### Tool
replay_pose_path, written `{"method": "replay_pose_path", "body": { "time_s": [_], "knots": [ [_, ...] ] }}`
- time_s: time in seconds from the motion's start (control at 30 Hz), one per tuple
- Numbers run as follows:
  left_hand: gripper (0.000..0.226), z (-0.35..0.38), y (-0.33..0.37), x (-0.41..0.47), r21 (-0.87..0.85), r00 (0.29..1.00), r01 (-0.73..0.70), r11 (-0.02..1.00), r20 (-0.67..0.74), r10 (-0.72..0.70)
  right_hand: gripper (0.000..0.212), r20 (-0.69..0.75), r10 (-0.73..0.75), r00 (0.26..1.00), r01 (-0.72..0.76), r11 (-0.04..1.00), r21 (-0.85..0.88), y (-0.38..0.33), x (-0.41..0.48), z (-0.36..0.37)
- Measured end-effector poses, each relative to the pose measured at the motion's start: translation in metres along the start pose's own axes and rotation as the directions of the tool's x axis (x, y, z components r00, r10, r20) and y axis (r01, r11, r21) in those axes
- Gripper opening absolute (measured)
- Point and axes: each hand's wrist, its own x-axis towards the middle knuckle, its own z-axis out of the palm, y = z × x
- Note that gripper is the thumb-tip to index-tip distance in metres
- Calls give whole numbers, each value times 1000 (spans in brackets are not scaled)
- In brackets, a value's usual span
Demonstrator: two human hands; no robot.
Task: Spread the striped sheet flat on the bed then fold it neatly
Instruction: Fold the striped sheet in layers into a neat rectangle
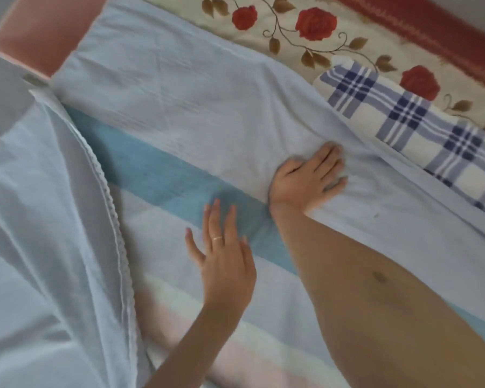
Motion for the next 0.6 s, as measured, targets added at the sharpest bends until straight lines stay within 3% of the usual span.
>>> {"method": "replay_pose_path", "body": {
  "time_s": [0.1,0.23,0.37,0.43,0.47,0.5,0.53,0.57,0.6],
  "knots": [
    [60,26,-7,-53,48,992,110,993,54,-113,68,-11,-26,1000,26,1000,-8,4,0,-1],
    [65,35,-9,-55,63,996,88,994,6,-88,72,41,-72,997,73,997,-12,11,-2,-1],
    [67,35,-10,-57,97,996,86,992,-21,-85,81,137,-346,928,354,934,-41,18,-8,-13],
    [68,35,-9,-58,114,996,87,990,-21,-85,81,195,-613,765,629,777,-24,34,-19,-26],
    [68,34,-11,-57,111,997,75,991,-31,-72,78,223,-781,583,801,599,6,49,-28,-34],
    [68,36,-8,-60,89,995,77,993,-63,-72,73,258,-913,315,943,333,28,74,-30,-40],
    [68,38,-9,-59,91,995,68,994,-81,-61,67,314,-946,83,995,98,30,101,-22,-44],
    [68,38,-14,-61,97,994,62,993,-94,-53,64,360,-933,-24,1000,-25,1,127,-7,-45],
    [67,43,-11,-60,76,988,50,996,-146,-39,62,389,-921,15,997,-15,-74,152,28,-55]
  ]
}}
